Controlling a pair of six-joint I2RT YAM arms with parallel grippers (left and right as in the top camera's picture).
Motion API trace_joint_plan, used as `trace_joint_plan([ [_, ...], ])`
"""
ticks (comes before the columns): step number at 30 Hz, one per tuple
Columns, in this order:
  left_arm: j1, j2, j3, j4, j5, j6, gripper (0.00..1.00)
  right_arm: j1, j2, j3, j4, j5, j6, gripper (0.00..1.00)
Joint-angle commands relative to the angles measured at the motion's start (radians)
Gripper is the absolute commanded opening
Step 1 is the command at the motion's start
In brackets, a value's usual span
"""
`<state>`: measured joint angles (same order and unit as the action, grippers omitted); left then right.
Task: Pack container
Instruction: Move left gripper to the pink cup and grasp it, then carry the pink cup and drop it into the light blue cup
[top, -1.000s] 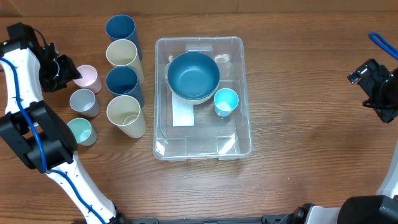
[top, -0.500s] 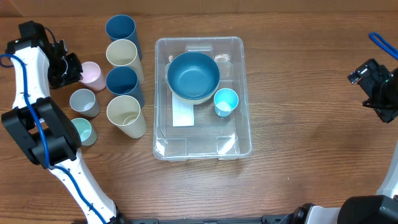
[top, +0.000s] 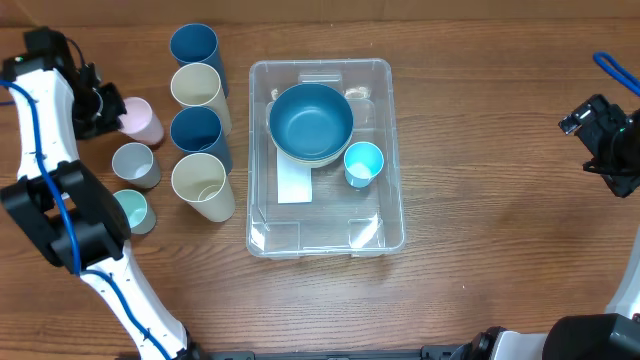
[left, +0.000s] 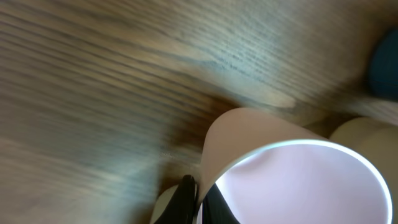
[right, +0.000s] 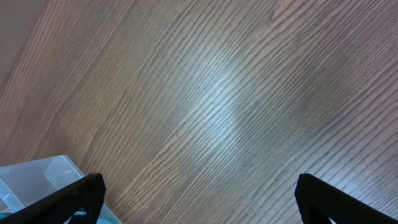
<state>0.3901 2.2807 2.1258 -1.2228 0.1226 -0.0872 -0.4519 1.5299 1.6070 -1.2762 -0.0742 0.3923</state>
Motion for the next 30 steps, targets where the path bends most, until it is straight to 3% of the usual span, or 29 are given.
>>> trace_joint_plan([
  [1,-0.014,-0.227,0.112,-0.05,-0.046,-0.037,0.04,-0.003,-0.005,0.01,0.003,0.001,0.005,1.0],
  [8,-0.158,-0.543,0.124,-0.155,-0.069,-0.04,0.04,-0.003,-0.005,0.01,0.003,0.001,0.005,1.0],
  [15,-0.531,-0.706,0.124,-0.261,-0.113,-0.076,0.04,-0.003,-0.005,0.01,0.003,0.001,0.005,1.0],
  [22,-0.917,-0.652,0.085,-0.238,-0.233,-0.142,0.04,-0.003,-0.005,0.01,0.003,0.001,0.005,1.0],
  [30,-1.053,-0.427,0.042,-0.179,-0.255,-0.165,0.04,-0.003,-0.005,0.01,0.003,0.001,0.005,1.0],
])
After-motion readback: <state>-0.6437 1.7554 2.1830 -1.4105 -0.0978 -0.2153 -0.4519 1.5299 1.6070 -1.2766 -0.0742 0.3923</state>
